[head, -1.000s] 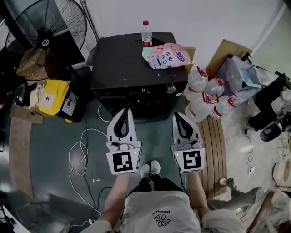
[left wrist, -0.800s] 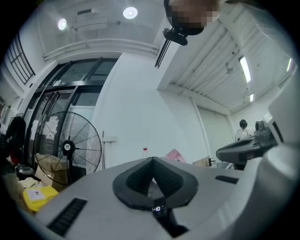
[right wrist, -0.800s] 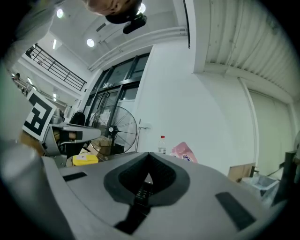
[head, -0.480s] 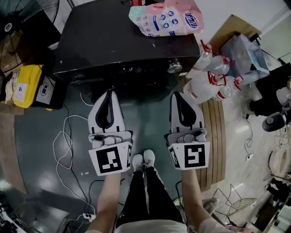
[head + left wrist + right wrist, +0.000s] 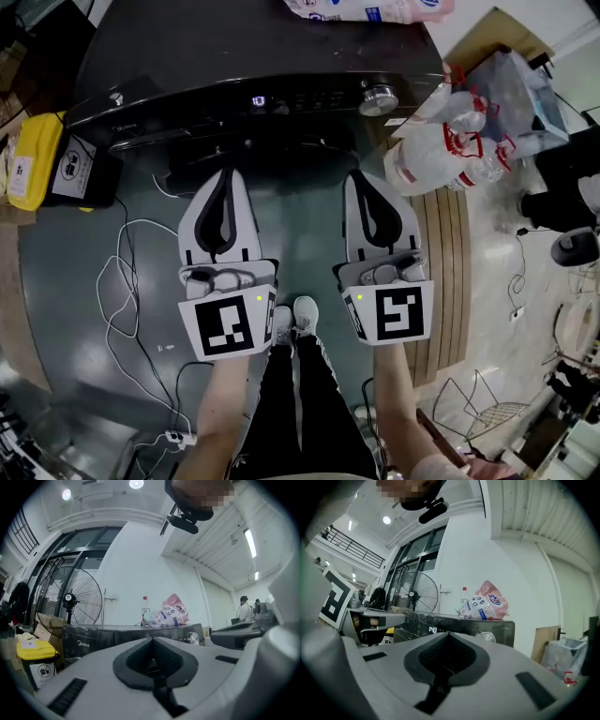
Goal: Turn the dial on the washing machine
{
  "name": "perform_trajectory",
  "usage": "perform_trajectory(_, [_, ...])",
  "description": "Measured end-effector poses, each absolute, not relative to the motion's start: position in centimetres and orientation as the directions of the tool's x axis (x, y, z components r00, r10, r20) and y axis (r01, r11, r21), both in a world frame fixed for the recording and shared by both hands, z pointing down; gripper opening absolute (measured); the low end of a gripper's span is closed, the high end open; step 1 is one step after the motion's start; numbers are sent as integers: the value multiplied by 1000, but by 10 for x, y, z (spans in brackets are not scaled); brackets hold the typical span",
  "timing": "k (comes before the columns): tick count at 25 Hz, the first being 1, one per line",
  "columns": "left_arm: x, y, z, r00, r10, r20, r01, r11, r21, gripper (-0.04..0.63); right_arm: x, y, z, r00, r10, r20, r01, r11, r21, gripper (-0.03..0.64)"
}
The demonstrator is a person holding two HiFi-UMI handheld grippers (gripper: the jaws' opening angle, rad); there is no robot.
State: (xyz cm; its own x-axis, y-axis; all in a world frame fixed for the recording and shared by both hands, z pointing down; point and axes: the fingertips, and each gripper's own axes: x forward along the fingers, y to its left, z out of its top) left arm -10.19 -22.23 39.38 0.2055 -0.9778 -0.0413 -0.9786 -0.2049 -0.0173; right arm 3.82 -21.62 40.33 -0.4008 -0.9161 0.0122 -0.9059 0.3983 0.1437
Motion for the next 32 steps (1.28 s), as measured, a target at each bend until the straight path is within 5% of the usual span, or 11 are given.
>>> perform_trajectory(8, [-100, -230, 390, 217, -975, -45, -976, -216, -20, 0, 41, -228, 404, -379, -925, 24, -919, 379, 111, 8])
perform_trajectory(15, [-92, -243, 389, 231, -972, -48, -973, -230, -26, 0, 63, -272, 409, -353, -933, 72, -931, 358, 71, 255])
perform_trajectory(32, [-93, -261, 420, 210, -978, 12, -977, -210, -22, 0, 99, -335, 447, -283, -946, 157, -945, 303, 120, 262])
